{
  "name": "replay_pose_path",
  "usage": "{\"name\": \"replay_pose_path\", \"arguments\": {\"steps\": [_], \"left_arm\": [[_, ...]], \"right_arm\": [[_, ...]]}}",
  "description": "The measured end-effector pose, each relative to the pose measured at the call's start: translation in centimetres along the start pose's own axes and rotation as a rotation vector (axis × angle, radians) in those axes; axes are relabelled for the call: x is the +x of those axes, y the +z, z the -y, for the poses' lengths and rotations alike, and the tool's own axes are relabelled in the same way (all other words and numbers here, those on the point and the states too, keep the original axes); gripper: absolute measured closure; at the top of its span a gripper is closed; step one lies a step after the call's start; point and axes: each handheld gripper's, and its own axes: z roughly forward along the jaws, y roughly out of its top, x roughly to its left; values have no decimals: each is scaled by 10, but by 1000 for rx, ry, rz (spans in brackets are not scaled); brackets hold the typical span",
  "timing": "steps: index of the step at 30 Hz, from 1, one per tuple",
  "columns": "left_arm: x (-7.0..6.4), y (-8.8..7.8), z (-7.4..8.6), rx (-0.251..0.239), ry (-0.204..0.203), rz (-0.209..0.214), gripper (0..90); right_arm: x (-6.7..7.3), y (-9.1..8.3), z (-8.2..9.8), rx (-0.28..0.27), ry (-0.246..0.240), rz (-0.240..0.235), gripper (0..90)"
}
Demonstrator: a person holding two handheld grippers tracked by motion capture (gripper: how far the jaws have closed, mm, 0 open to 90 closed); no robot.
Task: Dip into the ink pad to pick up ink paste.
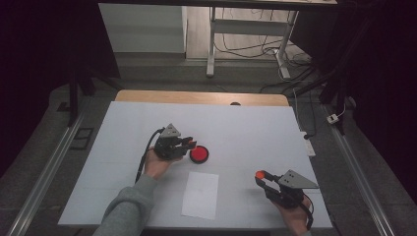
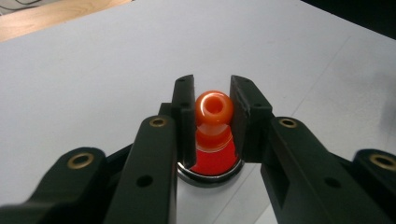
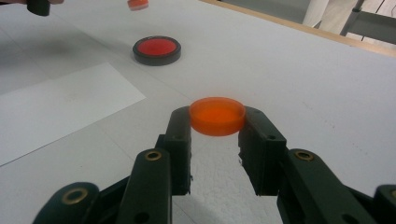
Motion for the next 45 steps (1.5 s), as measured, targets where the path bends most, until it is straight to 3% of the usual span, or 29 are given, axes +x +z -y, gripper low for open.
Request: {"name": "replay_pose_path", "arguments": {"steps": [10, 19, 26, 39, 45], "left_arm": [[-10, -16, -2, -13, 51, 31, 729], [-11, -22, -1, -15, 53, 61, 731], [-11, -27, 0, -33, 48, 58, 731], [-18, -36, 1, -32, 86, 78, 731], [-23, -41, 3, -40, 85, 107, 731]], "right_arm": [[0, 0, 0, 5, -1, 5, 648], [0, 0, 0, 7, 1, 6, 648], [-1, 0, 0, 5, 3, 4, 648], [-1, 0, 0, 4, -1, 5, 648], [0, 0, 0, 4, -2, 7, 648]]}}
